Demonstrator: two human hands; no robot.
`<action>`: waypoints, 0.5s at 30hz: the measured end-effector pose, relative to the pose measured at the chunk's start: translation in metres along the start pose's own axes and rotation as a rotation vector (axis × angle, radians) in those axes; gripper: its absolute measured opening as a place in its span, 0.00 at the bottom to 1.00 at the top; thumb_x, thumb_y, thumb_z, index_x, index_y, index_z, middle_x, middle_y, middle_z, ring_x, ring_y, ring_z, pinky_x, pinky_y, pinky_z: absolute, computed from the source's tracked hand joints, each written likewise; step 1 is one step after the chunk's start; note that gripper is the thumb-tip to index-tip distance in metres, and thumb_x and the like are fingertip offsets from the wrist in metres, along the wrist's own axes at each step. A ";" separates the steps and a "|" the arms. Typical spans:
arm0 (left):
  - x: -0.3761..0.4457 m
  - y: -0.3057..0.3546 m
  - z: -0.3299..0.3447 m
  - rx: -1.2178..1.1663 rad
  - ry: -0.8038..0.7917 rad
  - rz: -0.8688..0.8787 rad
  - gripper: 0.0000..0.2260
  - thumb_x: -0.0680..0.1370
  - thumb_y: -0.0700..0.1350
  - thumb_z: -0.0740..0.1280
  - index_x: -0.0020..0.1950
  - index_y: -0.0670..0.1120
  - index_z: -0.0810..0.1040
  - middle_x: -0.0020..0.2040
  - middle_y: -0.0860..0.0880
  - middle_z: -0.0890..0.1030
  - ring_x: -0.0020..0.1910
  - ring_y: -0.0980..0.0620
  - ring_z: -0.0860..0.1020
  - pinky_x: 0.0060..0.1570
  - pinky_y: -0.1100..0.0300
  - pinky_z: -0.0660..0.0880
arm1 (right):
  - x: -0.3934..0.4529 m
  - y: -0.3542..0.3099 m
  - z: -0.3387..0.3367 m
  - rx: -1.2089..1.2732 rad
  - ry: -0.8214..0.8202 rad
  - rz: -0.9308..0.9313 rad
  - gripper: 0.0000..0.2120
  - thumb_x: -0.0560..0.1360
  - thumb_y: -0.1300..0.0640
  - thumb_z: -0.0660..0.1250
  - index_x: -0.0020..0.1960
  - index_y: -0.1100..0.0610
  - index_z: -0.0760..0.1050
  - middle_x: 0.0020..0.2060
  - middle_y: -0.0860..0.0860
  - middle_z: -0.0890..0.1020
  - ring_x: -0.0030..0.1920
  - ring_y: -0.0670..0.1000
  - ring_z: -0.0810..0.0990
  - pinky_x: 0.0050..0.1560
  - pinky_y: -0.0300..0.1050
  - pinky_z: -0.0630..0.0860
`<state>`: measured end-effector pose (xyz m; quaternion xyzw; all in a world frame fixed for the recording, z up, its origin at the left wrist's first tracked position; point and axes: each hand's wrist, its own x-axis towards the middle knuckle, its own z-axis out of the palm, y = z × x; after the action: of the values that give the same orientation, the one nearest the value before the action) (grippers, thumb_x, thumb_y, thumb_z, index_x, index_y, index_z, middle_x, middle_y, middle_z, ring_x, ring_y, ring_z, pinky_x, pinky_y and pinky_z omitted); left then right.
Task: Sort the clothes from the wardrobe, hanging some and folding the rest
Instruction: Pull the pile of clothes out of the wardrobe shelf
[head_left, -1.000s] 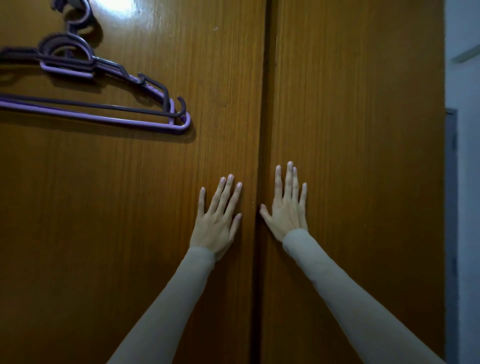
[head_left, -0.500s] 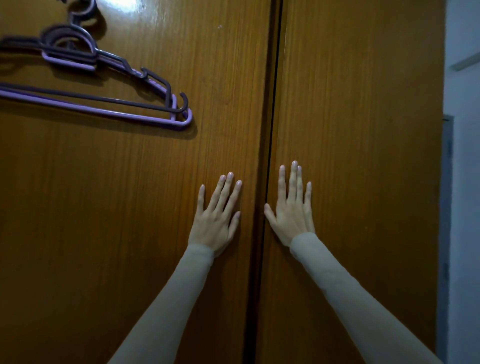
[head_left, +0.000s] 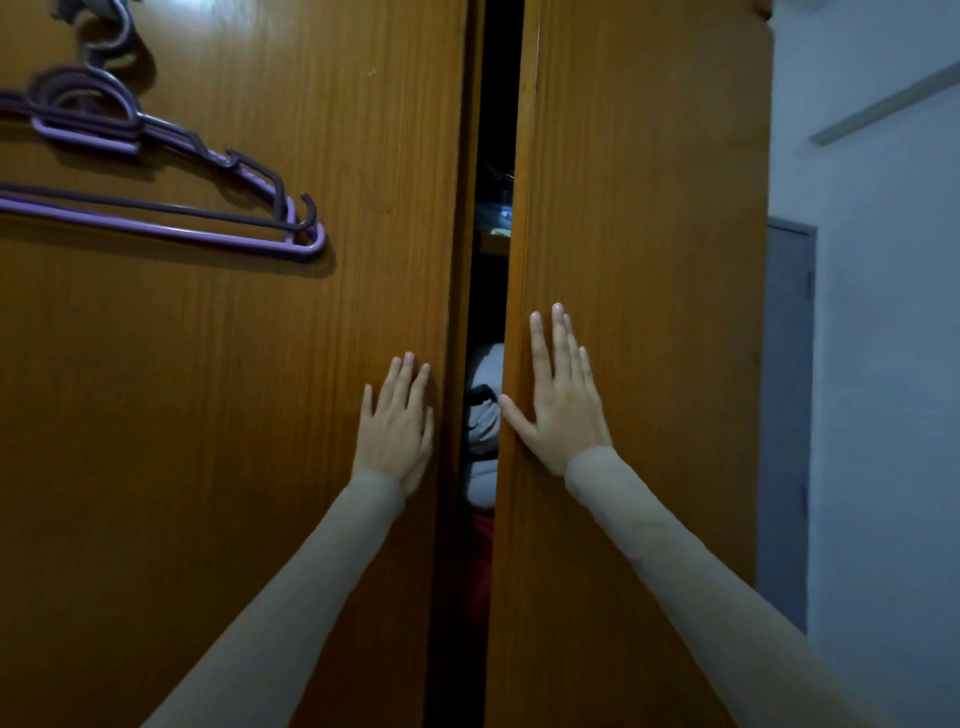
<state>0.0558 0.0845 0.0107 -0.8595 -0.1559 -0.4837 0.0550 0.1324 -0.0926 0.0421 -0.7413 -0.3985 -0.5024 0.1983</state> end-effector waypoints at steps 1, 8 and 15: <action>-0.007 0.010 -0.003 -0.047 -0.012 0.011 0.22 0.83 0.49 0.43 0.77 0.49 0.43 0.78 0.49 0.42 0.73 0.55 0.37 0.74 0.52 0.43 | -0.003 0.002 -0.007 0.014 0.004 -0.008 0.39 0.74 0.36 0.46 0.75 0.55 0.32 0.75 0.56 0.38 0.75 0.53 0.38 0.75 0.52 0.46; -0.045 0.082 -0.029 -0.304 -0.069 0.150 0.21 0.84 0.47 0.47 0.77 0.51 0.47 0.78 0.52 0.50 0.75 0.59 0.46 0.73 0.61 0.44 | -0.028 0.022 -0.063 0.080 0.007 -0.054 0.40 0.74 0.35 0.48 0.75 0.55 0.33 0.76 0.55 0.39 0.75 0.50 0.39 0.75 0.51 0.50; -0.082 0.149 -0.050 -0.870 -0.207 0.109 0.22 0.81 0.57 0.50 0.74 0.53 0.63 0.71 0.52 0.68 0.69 0.57 0.65 0.69 0.56 0.62 | -0.060 0.055 -0.125 0.199 0.010 -0.061 0.41 0.74 0.37 0.52 0.75 0.55 0.36 0.76 0.52 0.41 0.76 0.51 0.45 0.73 0.51 0.57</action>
<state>0.0233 -0.0866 -0.0240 -0.8536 0.1027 -0.4120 -0.3019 0.0918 -0.2359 0.0460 -0.7028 -0.4678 -0.4698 0.2578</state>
